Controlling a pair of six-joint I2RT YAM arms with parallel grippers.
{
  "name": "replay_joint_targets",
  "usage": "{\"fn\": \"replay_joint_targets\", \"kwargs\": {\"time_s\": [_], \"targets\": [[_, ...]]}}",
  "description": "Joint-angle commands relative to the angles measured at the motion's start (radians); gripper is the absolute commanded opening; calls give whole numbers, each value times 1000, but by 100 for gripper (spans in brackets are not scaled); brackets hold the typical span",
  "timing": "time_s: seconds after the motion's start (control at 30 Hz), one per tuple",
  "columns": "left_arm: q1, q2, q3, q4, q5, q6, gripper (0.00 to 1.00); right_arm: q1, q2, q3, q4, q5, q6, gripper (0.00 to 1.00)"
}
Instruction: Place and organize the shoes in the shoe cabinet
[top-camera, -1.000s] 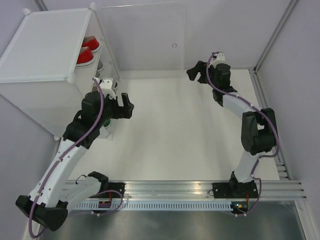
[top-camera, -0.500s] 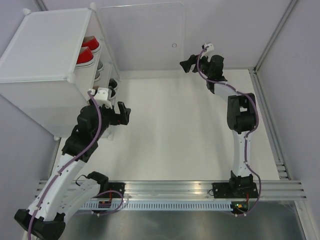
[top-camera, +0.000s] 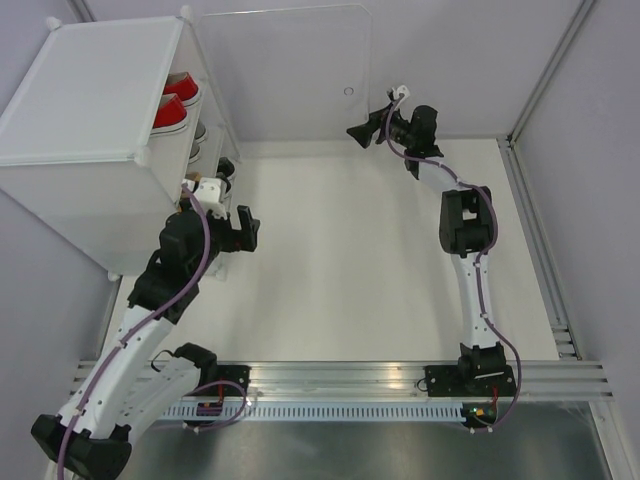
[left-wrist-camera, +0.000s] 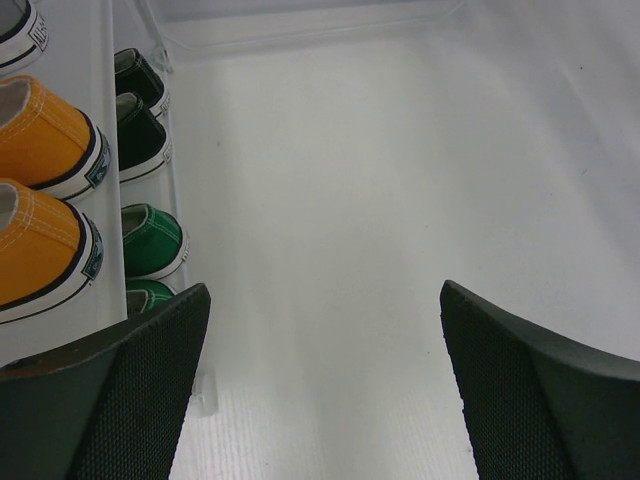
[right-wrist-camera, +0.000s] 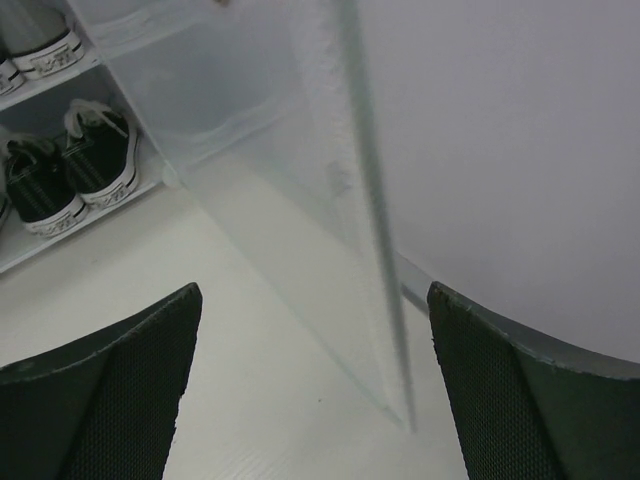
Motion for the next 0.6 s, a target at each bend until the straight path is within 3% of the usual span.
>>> {"fn": "replay_joint_targets", "kwargs": {"time_s": [0.0,0.3,0.4,0.57], "targets": [[6,-13,1,50,-6,38,98,38,-82,-37,11,-157,-63,97],[9,-121,46,24,30,-20,98,196,-541,-642,34,-86,-157,96],[6,-187,73,-41,41,-40,98,260,-692,-799,-47,-20,-221,96],[7,-288,167,-192,41,-77,98,478,-857,-1029,26,93,-148,96]]}}
